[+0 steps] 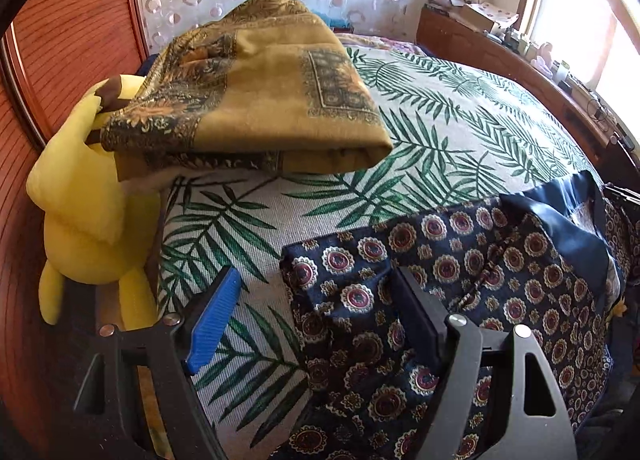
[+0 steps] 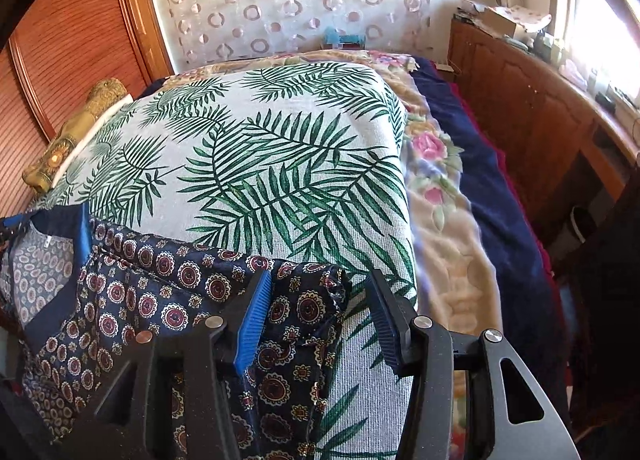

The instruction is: Fold small clothes

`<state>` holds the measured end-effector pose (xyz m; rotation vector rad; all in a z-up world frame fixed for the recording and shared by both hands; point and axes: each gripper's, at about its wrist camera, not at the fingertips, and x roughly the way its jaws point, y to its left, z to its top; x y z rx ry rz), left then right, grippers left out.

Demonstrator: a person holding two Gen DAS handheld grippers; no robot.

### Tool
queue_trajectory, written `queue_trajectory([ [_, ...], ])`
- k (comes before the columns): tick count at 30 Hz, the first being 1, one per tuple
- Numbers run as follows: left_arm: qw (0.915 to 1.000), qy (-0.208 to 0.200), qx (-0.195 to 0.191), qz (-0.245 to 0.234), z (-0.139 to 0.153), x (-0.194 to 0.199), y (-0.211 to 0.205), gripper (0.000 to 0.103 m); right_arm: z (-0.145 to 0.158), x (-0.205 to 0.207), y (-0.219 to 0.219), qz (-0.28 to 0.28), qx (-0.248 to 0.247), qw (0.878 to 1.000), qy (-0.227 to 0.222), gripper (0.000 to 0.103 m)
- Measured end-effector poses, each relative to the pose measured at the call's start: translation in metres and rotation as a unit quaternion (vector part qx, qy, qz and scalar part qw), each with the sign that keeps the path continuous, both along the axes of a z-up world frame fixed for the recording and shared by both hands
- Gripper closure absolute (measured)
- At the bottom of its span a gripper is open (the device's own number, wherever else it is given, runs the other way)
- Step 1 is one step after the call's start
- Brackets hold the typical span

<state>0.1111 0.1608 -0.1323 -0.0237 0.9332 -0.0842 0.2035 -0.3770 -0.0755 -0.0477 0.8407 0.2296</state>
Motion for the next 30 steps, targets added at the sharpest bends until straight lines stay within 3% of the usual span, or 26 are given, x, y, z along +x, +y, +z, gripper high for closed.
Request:
queue_trajectory([
  [4, 1.0, 0.002, -0.003, -0.009, 0.001, 0.005, -0.004, 0.034, -0.001, 0.002, 0.005, 0.006, -0.015, 1.0, 0.001, 0.053],
  [5, 0.9999, 0.002, 0.0, -0.01, 0.001, 0.006, -0.005, 0.038, -0.002, 0.001, 0.007, 0.011, -0.015, 1.0, 0.0, 0.057],
  [7, 0.9997, 0.003, 0.01, -0.02, 0.002, 0.005, -0.011, 0.048, -0.002, -0.001, 0.011, 0.028, -0.01, 1.0, -0.003, 0.083],
  [9, 0.9995, 0.005, 0.013, -0.027, 0.003, 0.005, -0.014, 0.069, -0.002, -0.001, 0.012, 0.035, -0.008, 0.999, 0.0, 0.09],
  [11, 0.9992, 0.007, 0.005, -0.038, 0.004, 0.003, -0.017, 0.082, -0.002, -0.002, 0.011, 0.043, 0.002, 0.999, 0.005, 0.093],
  [13, 0.9989, -0.003, 0.025, -0.038, 0.011, -0.003, -0.023, 0.092, 0.0, -0.004, 0.009, 0.043, 0.01, 0.999, 0.001, 0.096],
  [21, 0.9943, -0.1, 0.016, -0.033, 0.07, -0.053, -0.03, 0.096, 0.045, -0.049, -0.007, 0.045, 0.044, 0.996, -0.064, 0.097],
  [30, 0.9737, -0.224, 0.015, -0.039, 0.153, -0.113, -0.035, 0.097, 0.115, -0.111, -0.013, 0.038, 0.028, 0.989, -0.142, 0.098],
])
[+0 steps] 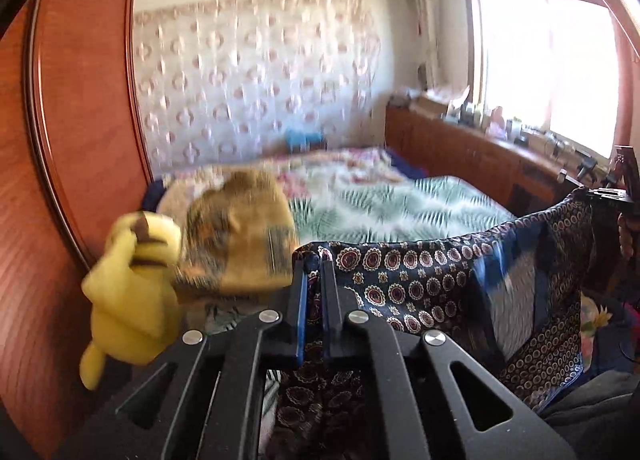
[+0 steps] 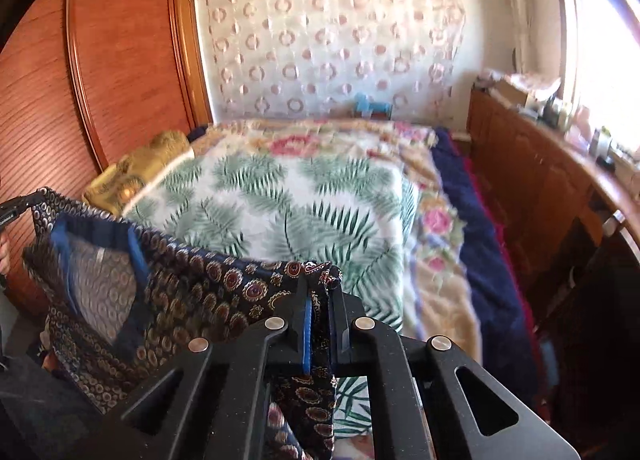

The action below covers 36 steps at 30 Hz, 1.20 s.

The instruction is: Fold small clothes

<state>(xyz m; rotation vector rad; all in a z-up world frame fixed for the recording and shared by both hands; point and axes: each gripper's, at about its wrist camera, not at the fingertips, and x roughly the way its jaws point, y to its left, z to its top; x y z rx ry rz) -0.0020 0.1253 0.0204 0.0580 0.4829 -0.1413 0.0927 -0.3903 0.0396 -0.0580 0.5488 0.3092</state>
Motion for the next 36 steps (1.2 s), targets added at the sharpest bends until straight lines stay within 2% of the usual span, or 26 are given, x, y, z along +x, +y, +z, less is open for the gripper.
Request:
queue_trajectory([
  [4, 0.9992, -0.04, 0.006, 0.002, 0.027, -0.014, -0.002, 0.097, 0.033, -0.025, -0.004, -0.005, 0.003, 0.999, -0.049, 0.098],
  [14, 0.9908, -0.134, -0.007, 0.014, 0.082, -0.032, 0.001, 0.097, 0.084, -0.079, 0.0, -0.005, -0.007, 0.989, -0.147, 0.098],
  [18, 0.9872, -0.158, 0.006, 0.024, 0.107, 0.0, 0.004, 0.097, 0.107, -0.075, 0.006, -0.007, -0.01, 0.983, -0.181, 0.098],
  [22, 0.9862, -0.155, 0.035, 0.048, 0.111, 0.061, 0.004, 0.097, 0.122, -0.025, 0.025, -0.019, -0.027, 0.982, -0.188, 0.098],
  [24, 0.9863, -0.144, 0.044, 0.067, 0.101, 0.1, 0.007, 0.097, 0.115, 0.016, 0.043, -0.032, -0.048, 0.982, -0.178, 0.098],
  [26, 0.988, -0.134, 0.039, 0.067, 0.084, 0.134, 0.012, 0.096, 0.101, 0.061, 0.062, -0.047, -0.053, 0.985, -0.157, 0.098],
  [29, 0.9919, -0.1, 0.036, 0.069, 0.049, 0.181, 0.023, 0.075, 0.067, 0.128, 0.09, -0.065, -0.06, 0.989, -0.119, 0.096],
  [31, 0.9954, -0.056, 0.031, 0.071, 0.019, 0.213, 0.034, 0.063, 0.037, 0.17, 0.106, -0.075, -0.068, 0.992, -0.076, 0.076],
  [32, 0.9958, -0.042, 0.031, 0.074, 0.011, 0.219, 0.035, 0.052, 0.018, 0.191, 0.112, -0.088, -0.074, 0.992, -0.046, 0.071],
  [33, 0.9962, -0.022, 0.028, 0.08, -0.004, 0.227, 0.041, 0.048, -0.002, 0.209, 0.117, -0.099, -0.079, 0.992, -0.016, 0.067],
  [34, 0.9966, -0.013, 0.02, 0.079, -0.012, 0.228, 0.041, 0.046, -0.021, 0.222, 0.12, -0.106, -0.084, 0.991, 0.007, 0.067],
  [36, 0.998, 0.003, 0.007, 0.063, -0.03, 0.223, 0.042, 0.032, -0.05, 0.228, 0.125, -0.109, -0.077, 0.991, 0.028, 0.067],
])
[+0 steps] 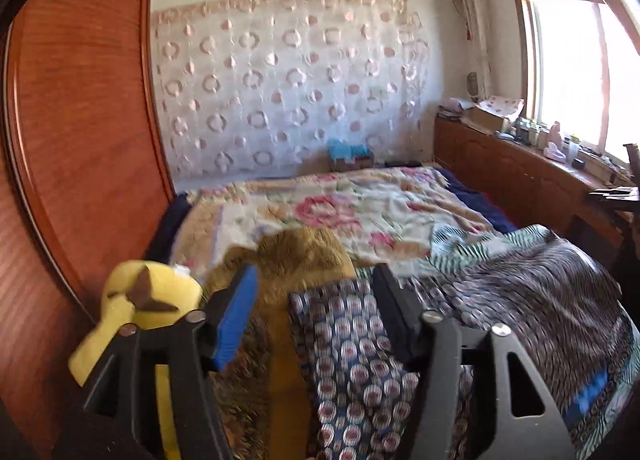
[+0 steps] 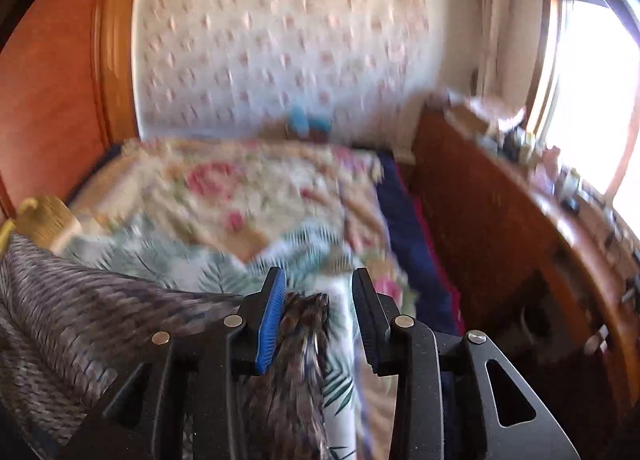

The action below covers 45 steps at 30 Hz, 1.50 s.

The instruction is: Fold small clothes

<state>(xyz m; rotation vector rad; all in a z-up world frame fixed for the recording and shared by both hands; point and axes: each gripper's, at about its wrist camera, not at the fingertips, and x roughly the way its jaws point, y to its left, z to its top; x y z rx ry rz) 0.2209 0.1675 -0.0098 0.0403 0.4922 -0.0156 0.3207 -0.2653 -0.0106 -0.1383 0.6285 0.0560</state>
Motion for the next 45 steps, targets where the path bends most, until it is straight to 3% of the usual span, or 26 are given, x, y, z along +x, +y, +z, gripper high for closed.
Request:
queue_trajectory([
  [2, 0.9997, 0.017, 0.008, -0.017, -0.013, -0.007, -0.006, 0.025, -0.02, -0.001, 0.001, 0.005, 0.015, 1.0, 0.015, 0.067],
  [5, 0.9983, 0.035, 0.021, -0.042, -0.024, -0.02, -0.024, 0.025, -0.04, -0.004, -0.002, 0.01, 0.004, 0.999, 0.03, 0.066],
  [8, 0.9972, 0.046, 0.017, -0.057, -0.028, -0.032, -0.039, 0.025, -0.051, -0.024, -0.009, 0.022, 0.019, 0.999, 0.042, 0.055],
  [12, 0.9952, 0.06, -0.006, -0.077, -0.033, -0.049, -0.059, 0.025, -0.049, -0.051, -0.056, 0.032, 0.035, 0.998, 0.052, 0.053],
  [21, 0.9885, 0.105, -0.003, -0.108, -0.068, -0.064, -0.101, 0.025, -0.062, -0.116, -0.098, 0.016, 0.051, 0.997, 0.06, 0.053],
  [31, 0.9768, 0.168, 0.009, -0.132, -0.111, -0.068, -0.138, 0.025, -0.072, -0.102, -0.104, 0.018, 0.077, 0.994, 0.07, 0.053],
  [35, 0.9744, 0.182, 0.009, -0.132, -0.12, -0.063, -0.141, 0.025, -0.082, -0.086, -0.087, 0.017, 0.045, 0.995, 0.087, 0.054],
  [38, 0.9732, 0.193, 0.003, -0.125, -0.125, -0.06, -0.14, 0.025, -0.087, -0.079, -0.084, 0.011, 0.021, 0.995, 0.101, 0.084],
  [39, 0.9732, 0.192, 0.002, -0.126, -0.125, -0.06, -0.14, 0.025, -0.086, -0.077, -0.083, 0.015, 0.021, 0.994, 0.104, 0.1],
  [45, 0.9712, 0.198, 0.02, -0.131, -0.128, -0.061, -0.148, 0.016, -0.061, -0.084, -0.083, 0.061, 0.103, 0.989, 0.092, 0.101],
])
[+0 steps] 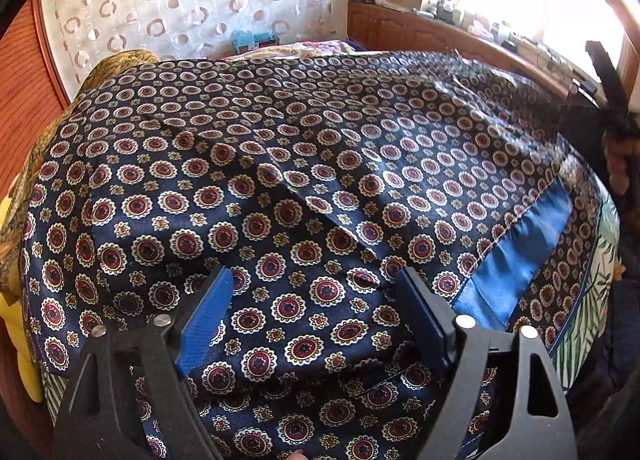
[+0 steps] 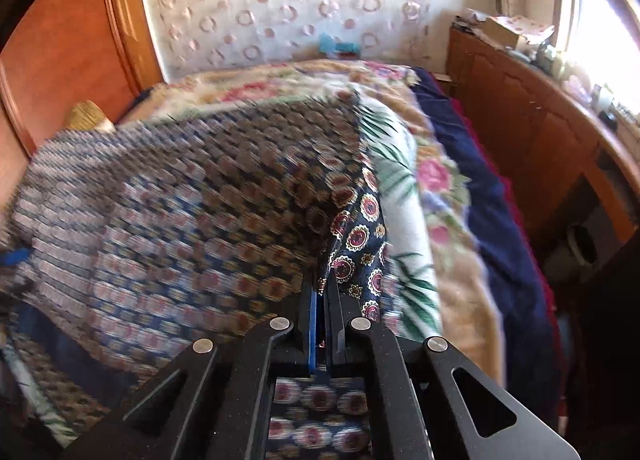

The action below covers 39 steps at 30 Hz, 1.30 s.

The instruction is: Fold small clothes

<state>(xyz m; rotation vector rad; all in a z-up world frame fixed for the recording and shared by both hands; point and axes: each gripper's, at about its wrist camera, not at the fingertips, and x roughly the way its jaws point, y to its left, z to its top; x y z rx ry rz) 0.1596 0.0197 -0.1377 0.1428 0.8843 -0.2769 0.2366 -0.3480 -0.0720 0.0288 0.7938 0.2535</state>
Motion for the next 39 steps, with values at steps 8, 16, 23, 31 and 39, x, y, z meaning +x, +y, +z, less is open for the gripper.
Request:
queue_trajectory([
  [8, 1.0, 0.003, -0.001, -0.002, -0.001, 0.001, -0.002, 0.012, 0.025, -0.029, -0.006, -0.009, 0.024, 0.999, -0.035, 0.101],
  [16, 1.0, 0.003, -0.001, -0.002, -0.001, 0.004, -0.003, 0.011, -0.022, -0.024, -0.013, -0.038, 0.026, 0.999, 0.002, 0.101],
  [23, 0.9999, -0.005, 0.011, 0.011, 0.004, -0.002, -0.001, 0.011, -0.03, -0.022, -0.014, -0.043, 0.013, 0.999, -0.008, 0.101],
  [31, 0.9947, -0.084, -0.032, 0.051, 0.053, -0.054, 0.031, 0.016, -0.033, -0.028, -0.008, -0.045, 0.017, 0.999, -0.009, 0.101],
  [39, 0.986, -0.099, -0.013, 0.134, 0.059, -0.067, 0.089, 0.03, -0.03, -0.028, -0.011, -0.043, 0.016, 0.999, -0.01, 0.101],
])
